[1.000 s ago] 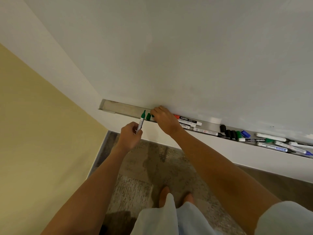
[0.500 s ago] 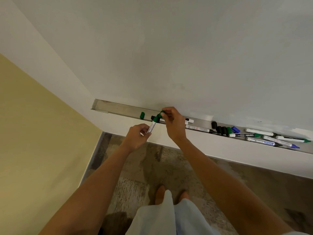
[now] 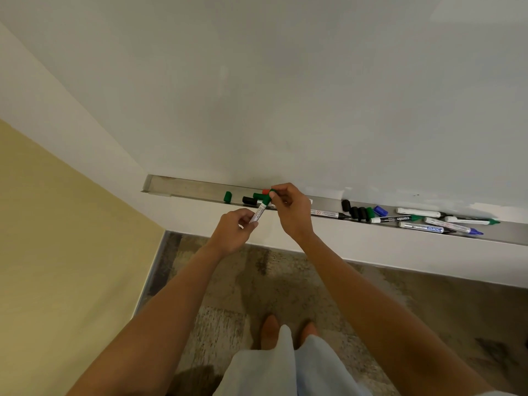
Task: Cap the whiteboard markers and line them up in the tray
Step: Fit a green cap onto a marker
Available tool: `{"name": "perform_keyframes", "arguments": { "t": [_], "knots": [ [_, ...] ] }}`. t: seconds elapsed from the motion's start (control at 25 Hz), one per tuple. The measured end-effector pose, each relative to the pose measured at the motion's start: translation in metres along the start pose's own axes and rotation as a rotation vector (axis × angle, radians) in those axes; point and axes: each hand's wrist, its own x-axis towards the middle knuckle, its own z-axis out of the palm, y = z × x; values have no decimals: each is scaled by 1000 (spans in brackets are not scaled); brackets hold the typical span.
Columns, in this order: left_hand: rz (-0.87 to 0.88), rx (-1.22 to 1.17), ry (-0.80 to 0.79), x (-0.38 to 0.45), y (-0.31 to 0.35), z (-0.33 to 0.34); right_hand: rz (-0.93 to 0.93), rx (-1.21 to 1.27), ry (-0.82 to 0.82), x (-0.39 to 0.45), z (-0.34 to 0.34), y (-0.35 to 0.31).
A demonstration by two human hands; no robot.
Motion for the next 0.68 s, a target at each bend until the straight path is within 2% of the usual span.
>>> {"name": "perform_keyframes", "arguments": {
  "t": [0.16,0.36,0.52,0.68],
  "knots": [
    [19,-64,26,-2,6,7,90,53,6,-1,-4,1],
    [21,-86,149,-3,19,21,184,119,47,1,-4,1],
    [13,-63,235,-2,30,33,227,87,63,12,-8,-4],
    [30,-14,236,-3,31,37,316,55,27,16,-14,-3]
  ]
}}
